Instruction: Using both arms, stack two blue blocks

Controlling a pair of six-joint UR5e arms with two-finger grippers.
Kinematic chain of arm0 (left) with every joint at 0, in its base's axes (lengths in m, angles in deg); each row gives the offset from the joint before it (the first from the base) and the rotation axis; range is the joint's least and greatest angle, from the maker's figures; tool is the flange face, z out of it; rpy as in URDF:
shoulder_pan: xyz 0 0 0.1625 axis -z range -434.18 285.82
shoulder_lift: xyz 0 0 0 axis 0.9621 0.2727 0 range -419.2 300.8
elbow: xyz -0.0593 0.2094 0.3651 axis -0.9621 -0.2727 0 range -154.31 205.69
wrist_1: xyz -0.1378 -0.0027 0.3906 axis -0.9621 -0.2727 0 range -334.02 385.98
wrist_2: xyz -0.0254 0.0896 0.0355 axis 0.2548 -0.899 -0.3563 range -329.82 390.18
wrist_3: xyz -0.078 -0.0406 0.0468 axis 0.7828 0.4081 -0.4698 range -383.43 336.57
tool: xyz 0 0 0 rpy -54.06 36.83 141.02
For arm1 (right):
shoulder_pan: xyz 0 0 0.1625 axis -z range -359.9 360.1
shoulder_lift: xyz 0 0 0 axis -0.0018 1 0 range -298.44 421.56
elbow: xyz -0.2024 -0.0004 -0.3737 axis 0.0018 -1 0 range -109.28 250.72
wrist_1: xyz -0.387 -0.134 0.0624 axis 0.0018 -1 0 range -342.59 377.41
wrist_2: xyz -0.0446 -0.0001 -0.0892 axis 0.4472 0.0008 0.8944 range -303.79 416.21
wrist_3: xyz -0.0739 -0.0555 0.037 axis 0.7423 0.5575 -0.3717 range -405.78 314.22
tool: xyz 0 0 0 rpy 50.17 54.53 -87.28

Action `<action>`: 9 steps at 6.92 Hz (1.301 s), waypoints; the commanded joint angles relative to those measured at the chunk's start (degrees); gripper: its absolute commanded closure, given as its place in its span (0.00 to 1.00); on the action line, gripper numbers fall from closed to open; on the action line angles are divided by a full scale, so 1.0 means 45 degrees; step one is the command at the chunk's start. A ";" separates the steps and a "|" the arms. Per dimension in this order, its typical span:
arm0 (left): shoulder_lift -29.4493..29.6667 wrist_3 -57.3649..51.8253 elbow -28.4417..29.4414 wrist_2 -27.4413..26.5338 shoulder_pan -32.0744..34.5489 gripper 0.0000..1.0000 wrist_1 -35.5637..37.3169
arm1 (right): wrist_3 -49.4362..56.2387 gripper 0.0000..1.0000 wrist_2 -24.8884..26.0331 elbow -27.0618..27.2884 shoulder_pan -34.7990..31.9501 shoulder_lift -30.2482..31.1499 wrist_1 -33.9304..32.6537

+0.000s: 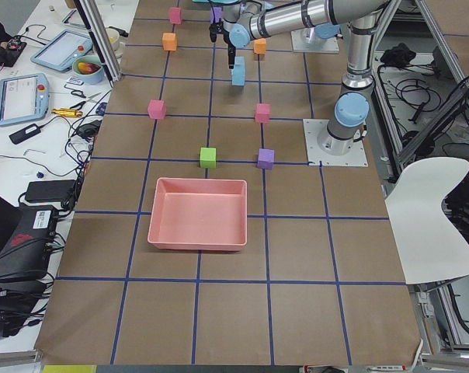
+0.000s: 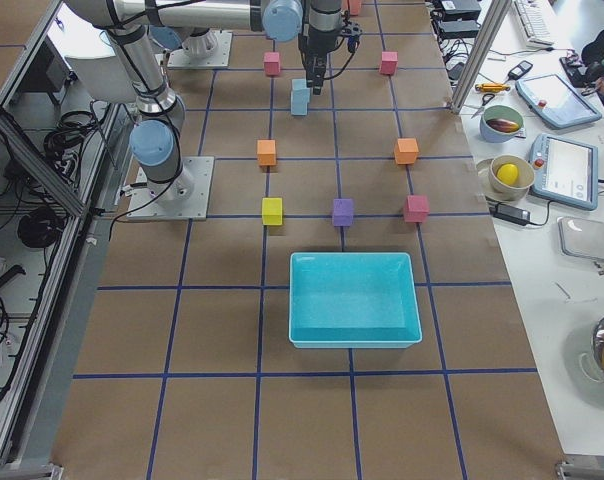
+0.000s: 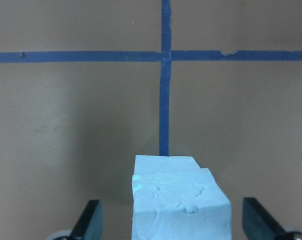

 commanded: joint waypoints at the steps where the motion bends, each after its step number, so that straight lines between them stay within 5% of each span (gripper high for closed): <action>1: -0.1432 -0.2093 0.0352 0.0067 -0.1884 0.00 -0.0981 | -0.0020 0.00 0.0058 -0.0002 0.0002 0.0000 -0.0060; 5: -0.3153 -0.5631 0.2556 0.0069 -0.5483 0.00 -0.5526 | -0.0020 0.00 0.0117 0.0037 -0.0017 0.0000 -0.0118; 9: -0.3081 -0.6416 0.3030 -0.0029 -0.5820 0.00 -0.5227 | -0.0020 0.00 0.0117 0.0018 -0.0017 0.0000 -0.0119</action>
